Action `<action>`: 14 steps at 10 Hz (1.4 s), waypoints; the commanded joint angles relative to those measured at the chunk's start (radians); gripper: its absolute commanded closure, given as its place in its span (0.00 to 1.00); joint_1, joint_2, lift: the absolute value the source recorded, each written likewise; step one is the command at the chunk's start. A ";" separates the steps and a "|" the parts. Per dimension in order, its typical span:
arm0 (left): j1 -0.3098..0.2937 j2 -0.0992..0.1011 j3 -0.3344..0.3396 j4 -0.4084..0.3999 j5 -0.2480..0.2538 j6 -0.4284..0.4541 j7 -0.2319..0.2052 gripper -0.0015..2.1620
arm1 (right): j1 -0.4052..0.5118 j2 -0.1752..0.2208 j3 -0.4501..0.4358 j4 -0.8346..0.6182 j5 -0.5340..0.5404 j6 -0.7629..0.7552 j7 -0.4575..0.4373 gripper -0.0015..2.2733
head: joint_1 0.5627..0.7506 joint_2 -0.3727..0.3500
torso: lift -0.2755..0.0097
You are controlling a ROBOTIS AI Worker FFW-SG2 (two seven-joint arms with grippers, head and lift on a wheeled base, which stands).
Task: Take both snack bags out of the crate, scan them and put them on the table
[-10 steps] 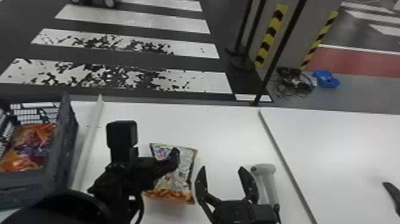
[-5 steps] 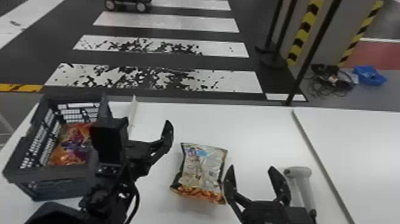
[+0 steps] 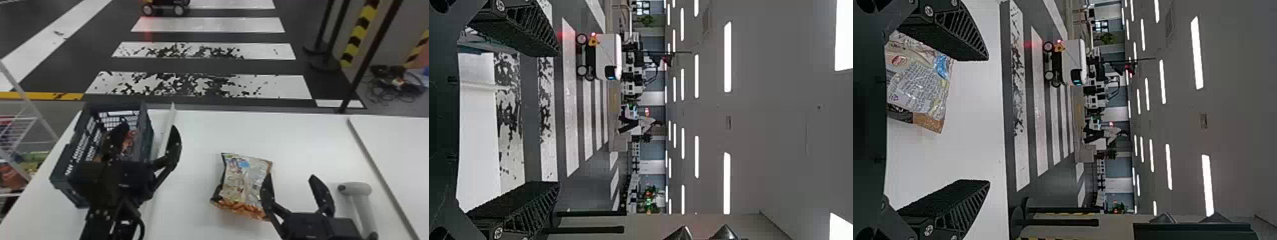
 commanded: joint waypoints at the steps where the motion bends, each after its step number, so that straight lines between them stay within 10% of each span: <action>1: 0.068 0.007 0.042 0.000 0.002 -0.041 -0.006 0.04 | -0.008 0.010 0.007 0.000 0.001 0.029 0.014 0.07 | 0.70 0.62 | 0.64; 4: 0.152 0.010 0.074 0.009 -0.003 -0.032 -0.002 0.04 | -0.010 0.024 0.019 -0.016 0.027 0.078 0.054 0.28 | 0.70 0.70 | 0.64; 5: 0.170 0.010 0.088 0.011 0.000 -0.038 -0.035 0.04 | -0.010 0.026 0.025 -0.019 0.060 0.100 0.069 0.64 | 0.70 0.73 | 0.64; 7: 0.215 0.012 0.129 0.021 0.043 -0.139 -0.107 0.04 | -0.016 0.027 0.048 -0.030 0.126 0.152 0.070 0.97 | 0.70 0.78 | 0.64; 14: 0.227 0.035 0.138 0.118 0.083 -0.216 -0.149 0.04 | -0.116 0.041 0.099 -0.022 0.132 0.446 0.192 0.99 | 0.70 0.90 | 0.64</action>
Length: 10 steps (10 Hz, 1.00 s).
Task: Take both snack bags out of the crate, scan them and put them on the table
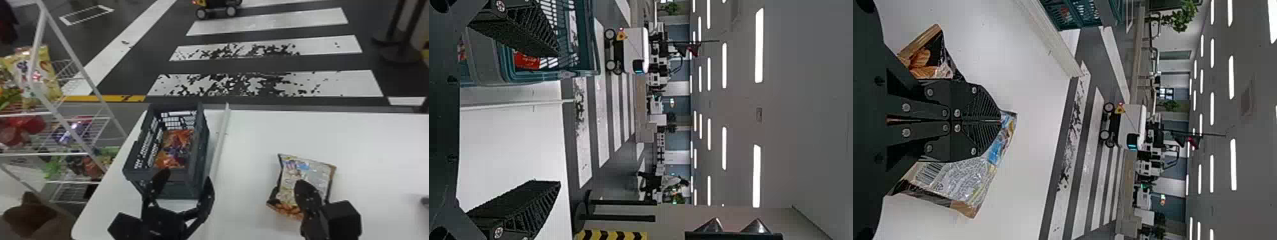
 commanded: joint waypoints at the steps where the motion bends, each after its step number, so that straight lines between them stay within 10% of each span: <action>1: -0.002 0.000 0.002 0.011 0.009 0.005 -0.002 0.04 | -0.041 0.002 0.005 0.027 -0.010 0.042 0.015 0.99 | 0.70 0.92 | 0.64; 10: -0.002 -0.001 -0.003 0.027 0.016 0.011 -0.017 0.06 | -0.142 0.000 -0.018 0.213 -0.042 0.066 0.040 0.99 | 0.70 0.89 | 0.64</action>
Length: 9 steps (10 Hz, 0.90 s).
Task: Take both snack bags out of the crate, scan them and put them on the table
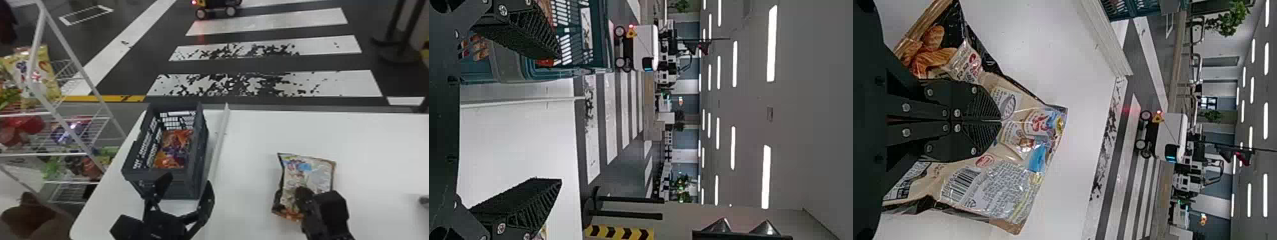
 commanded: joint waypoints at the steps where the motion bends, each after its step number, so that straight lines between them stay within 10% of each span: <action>1: -0.003 0.000 -0.002 0.008 0.003 -0.001 -0.002 0.06 | 0.004 -0.001 -0.001 0.016 0.013 0.008 0.000 0.99 | 0.70 0.89 | 0.64; 9: -0.008 -0.004 -0.005 0.017 0.009 0.002 -0.006 0.07 | 0.044 -0.007 -0.052 0.002 0.096 0.033 0.107 0.99 | 0.70 0.84 | 0.64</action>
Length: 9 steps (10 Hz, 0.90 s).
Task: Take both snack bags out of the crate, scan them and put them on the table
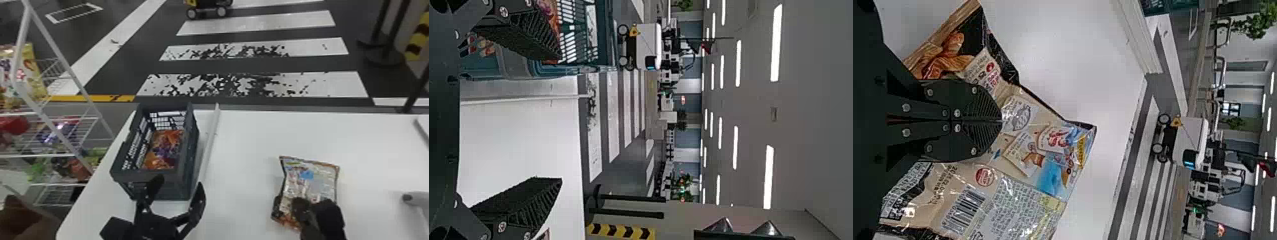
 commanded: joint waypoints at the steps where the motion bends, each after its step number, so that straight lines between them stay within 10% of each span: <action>1: 0.000 -0.001 0.000 0.000 0.001 0.001 0.000 0.07 | 0.001 0.000 -0.001 -0.012 0.072 0.038 0.056 0.99 | 0.70 0.85 | 0.64; 9: -0.009 0.002 0.000 0.012 0.016 0.001 0.000 0.07 | 0.056 -0.009 -0.079 -0.124 0.165 0.084 0.185 0.99 | 0.70 0.82 | 0.64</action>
